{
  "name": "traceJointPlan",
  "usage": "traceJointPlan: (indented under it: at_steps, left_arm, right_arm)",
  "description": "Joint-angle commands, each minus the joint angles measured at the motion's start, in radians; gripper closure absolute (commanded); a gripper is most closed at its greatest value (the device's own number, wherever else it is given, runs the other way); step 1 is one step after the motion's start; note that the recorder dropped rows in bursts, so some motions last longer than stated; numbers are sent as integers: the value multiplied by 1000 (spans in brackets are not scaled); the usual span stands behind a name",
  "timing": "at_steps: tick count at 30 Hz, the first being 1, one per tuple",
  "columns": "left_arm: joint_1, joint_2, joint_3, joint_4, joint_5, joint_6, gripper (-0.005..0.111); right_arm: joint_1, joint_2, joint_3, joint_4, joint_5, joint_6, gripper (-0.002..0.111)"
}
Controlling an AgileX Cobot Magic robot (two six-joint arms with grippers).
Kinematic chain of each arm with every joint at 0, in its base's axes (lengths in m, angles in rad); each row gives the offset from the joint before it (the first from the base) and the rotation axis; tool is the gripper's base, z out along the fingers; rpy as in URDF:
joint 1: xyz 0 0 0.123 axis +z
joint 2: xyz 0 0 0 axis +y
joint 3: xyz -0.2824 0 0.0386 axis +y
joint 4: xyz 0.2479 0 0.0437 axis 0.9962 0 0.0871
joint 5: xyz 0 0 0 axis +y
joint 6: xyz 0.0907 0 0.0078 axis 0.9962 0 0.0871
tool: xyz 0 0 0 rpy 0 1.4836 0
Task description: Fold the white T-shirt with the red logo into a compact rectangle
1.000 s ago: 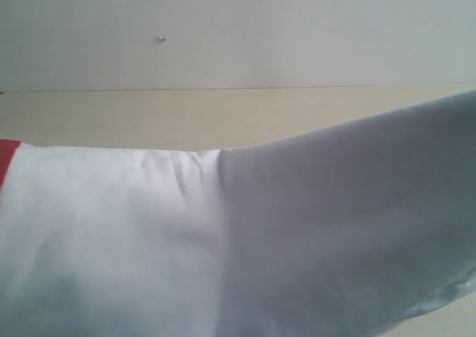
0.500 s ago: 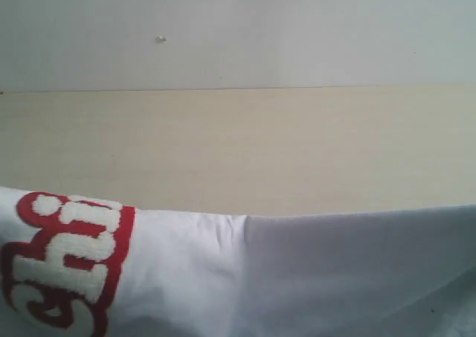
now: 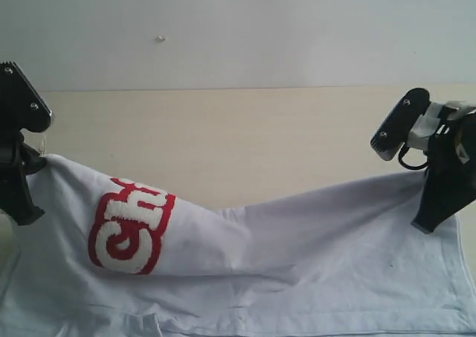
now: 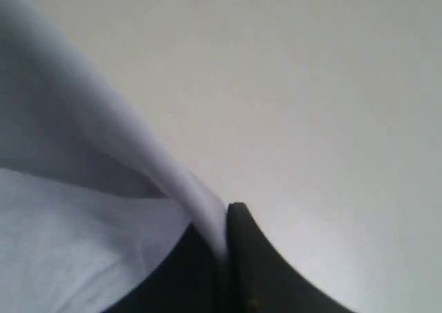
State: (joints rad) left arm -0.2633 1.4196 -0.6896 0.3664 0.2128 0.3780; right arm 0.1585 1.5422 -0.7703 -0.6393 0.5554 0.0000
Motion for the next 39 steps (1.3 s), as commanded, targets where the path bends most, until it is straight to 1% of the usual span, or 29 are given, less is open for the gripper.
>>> traceJointPlan:
  at_steps: [1, 2, 4, 6, 7, 9, 11, 13, 15, 16, 18, 20, 23, 24, 25, 26, 27, 28, 31, 32, 34, 36, 38, 39]
  left_arm:
    - [78, 155, 3, 7, -232, -42, 107]
    - [95, 194, 3, 7, -280, -44, 107]
    - [118, 246, -10, 7, -326, -44, 107]
    - [135, 289, -36, 3, -326, -46, 106]
    - [143, 309, -55, -2, -326, -46, 102]
    - [153, 342, -88, -14, -331, -46, 88]
    - [161, 362, -122, -37, -331, -46, 69]
    - [168, 378, -160, -43, -331, -50, 47]
    - [173, 384, -193, -43, -328, -74, 34]
    - [173, 381, -208, -45, -314, -89, 31]
    - [173, 369, -228, -45, -277, -105, 32]
    - [173, 354, -242, -45, -213, -105, 35]
    - [173, 316, -245, -49, -127, -148, 48]
    - [173, 303, -245, -54, -90, -181, 56]
    - [173, 277, -245, -91, -18, -257, 74]
    - [173, 268, -245, -103, 9, -283, 85]
    - [171, 248, -245, -122, 68, -315, 106]
    - [166, 244, -245, -141, 87, -315, 106]
    - [143, 238, -245, -244, 161, -309, 107]
    - [111, 244, -245, -277, 202, -302, 107]
    - [78, 257, -245, -281, 229, -302, 107]
    - [9, 286, -245, -281, 246, -300, 107]
    - [-45, 316, -245, -281, 243, -300, 107]
    - [-56, 326, -245, -281, 237, -300, 107]
  right_arm:
    - [-48, 153, -32, -182, -130, 243, 108]
    - [-61, 187, -57, -192, -132, 275, 106]
    - [-75, 226, -91, -193, -132, 286, 100]
    - [-85, 253, -118, -195, -132, 286, 92]
    - [-89, 265, -131, -201, -132, 286, 87]
    - [-94, 282, -151, -214, -132, 286, 74]
    - [-94, 288, -168, -239, -132, 278, 63]
    - [-94, 288, -177, -270, -141, 258, 53]
    - [-94, 288, -193, -279, -124, 258, 47]
    - [-94, 284, -203, -275, -109, 262, 46]
    - [-94, 278, -215, -257, -83, 286, 46]
    - [-94, 256, -217, -208, -80, 283, 48]
    - [-94, 223, -217, -69, -79, 227, 56]
    - [-94, 211, -217, -4, -76, 182, 62]
    - [-94, 196, -217, 127, -69, 71, 77]
    - [-94, 188, -217, 196, -57, 8, 86]
    - [-94, 180, -217, 337, -37, -101, 102]
    - [-94, 180, -217, 389, -23, -145, 108]
    - [-94, 182, -213, 536, 18, -280, 108]
    - [-94, 191, -213, 619, 46, -342, 108]
    - [-94, 203, -213, 661, 59, -358, 108]
    - [-94, 229, -213, 666, 85, -358, 108]
    - [-94, 261, -213, 666, 112, -356, 108]
    - [-94, 274, -213, 666, 116, -356, 108]
